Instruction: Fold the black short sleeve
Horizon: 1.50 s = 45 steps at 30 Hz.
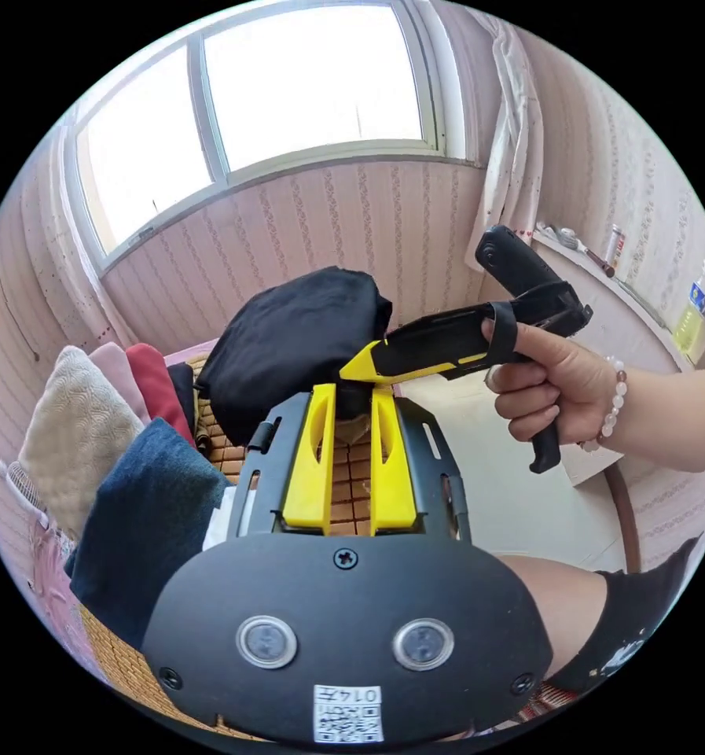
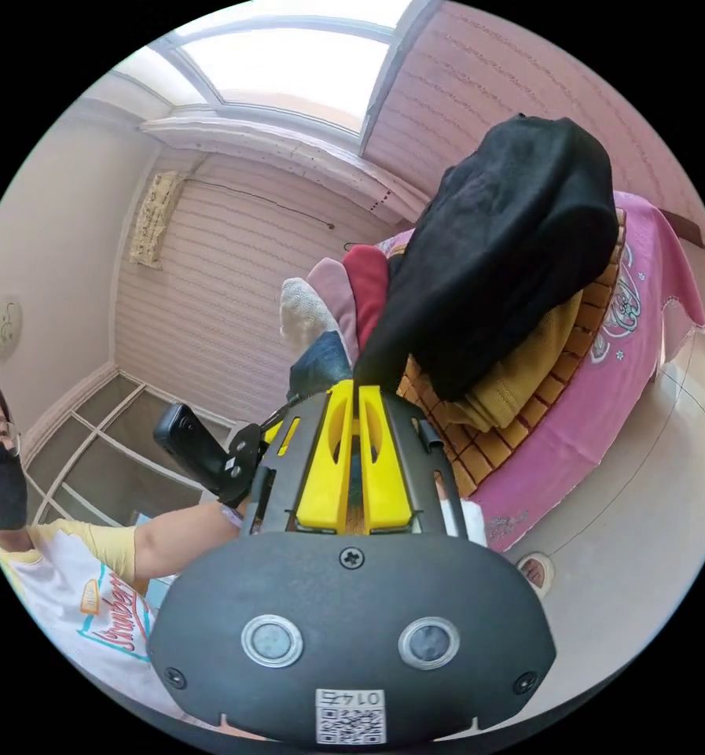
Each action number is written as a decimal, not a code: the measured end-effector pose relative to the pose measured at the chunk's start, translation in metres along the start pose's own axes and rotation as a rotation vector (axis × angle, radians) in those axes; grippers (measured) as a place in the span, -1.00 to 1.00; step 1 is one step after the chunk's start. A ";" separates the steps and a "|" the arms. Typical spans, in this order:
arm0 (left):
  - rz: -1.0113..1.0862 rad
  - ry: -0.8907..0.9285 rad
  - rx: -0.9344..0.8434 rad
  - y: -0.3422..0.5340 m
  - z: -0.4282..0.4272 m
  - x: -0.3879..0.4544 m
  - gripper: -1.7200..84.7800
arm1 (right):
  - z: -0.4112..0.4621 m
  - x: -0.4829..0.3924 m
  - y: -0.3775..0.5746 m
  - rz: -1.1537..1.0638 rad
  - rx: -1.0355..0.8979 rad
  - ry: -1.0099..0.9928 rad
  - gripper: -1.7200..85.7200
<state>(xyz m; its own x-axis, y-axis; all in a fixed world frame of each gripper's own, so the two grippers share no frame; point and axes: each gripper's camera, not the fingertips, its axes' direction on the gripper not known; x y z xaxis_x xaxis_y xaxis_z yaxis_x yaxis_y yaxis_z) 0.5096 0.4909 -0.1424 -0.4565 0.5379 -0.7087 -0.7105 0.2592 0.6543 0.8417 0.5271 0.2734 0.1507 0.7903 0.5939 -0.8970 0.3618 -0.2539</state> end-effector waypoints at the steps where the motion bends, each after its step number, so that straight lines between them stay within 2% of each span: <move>1: -0.006 -0.008 0.024 0.001 -0.012 0.002 -0.81 | -0.010 -0.014 0.001 -0.040 0.006 -0.030 -0.95; 7: -0.142 -0.154 0.243 0.031 -0.166 0.010 -0.90 | -0.021 -0.124 0.018 -0.271 -0.013 -0.201 -0.95; 9: -0.202 -0.270 0.298 0.057 -0.240 0.016 -0.93 | -0.010 -0.166 0.027 -0.357 -0.046 -0.269 -0.95; 15: -0.296 -0.625 0.296 0.156 -0.416 0.032 -0.96 | 0.079 -0.313 0.090 -0.589 -0.239 -0.521 -0.95; 21: -0.453 -0.825 0.248 0.261 -0.531 0.061 -0.92 | 0.184 -0.432 0.192 -0.727 -0.433 -0.665 -0.95; 23: -0.507 -0.811 0.178 0.297 -0.540 0.067 -0.89 | 0.210 -0.456 0.239 -0.818 -0.472 -0.651 -0.95; 25: -0.635 -0.708 0.127 0.345 -0.541 0.069 -0.87 | 0.234 -0.456 0.276 -0.854 -0.530 -0.584 -0.95; 27: -0.796 -0.509 0.108 0.421 -0.536 0.074 -0.87 | 0.264 -0.438 0.312 -0.852 -0.610 -0.450 -0.95; 29: -0.926 -0.460 0.067 0.477 -0.536 0.081 -0.91 | 0.315 -0.392 0.359 -0.791 -0.761 -0.148 -0.95; 32: -1.097 -0.433 -0.031 0.555 -0.548 0.090 -0.92 | 0.367 -0.330 0.410 -0.634 -0.982 0.123 -0.95; 37: -1.279 -0.423 -0.108 0.638 -0.579 0.087 -0.92 | 0.402 -0.329 0.466 -0.653 -0.989 0.216 -0.93; 40: -1.389 -0.403 -0.126 0.679 -0.590 0.076 -0.88 | 0.440 -0.363 0.505 -0.821 -1.038 0.194 -0.90; 45: -1.464 -0.392 -0.007 0.720 -0.604 0.066 -0.87 | 0.515 -0.409 0.585 -1.082 -1.238 0.116 -0.73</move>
<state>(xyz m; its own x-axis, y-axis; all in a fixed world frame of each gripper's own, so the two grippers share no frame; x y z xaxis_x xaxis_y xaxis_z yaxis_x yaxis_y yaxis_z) -0.3557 0.2292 0.1226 0.8000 -0.0096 -0.5999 -0.4006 0.7357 -0.5461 0.0413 0.1609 0.2756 0.5262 -0.0664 0.8477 0.4867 0.8410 -0.2363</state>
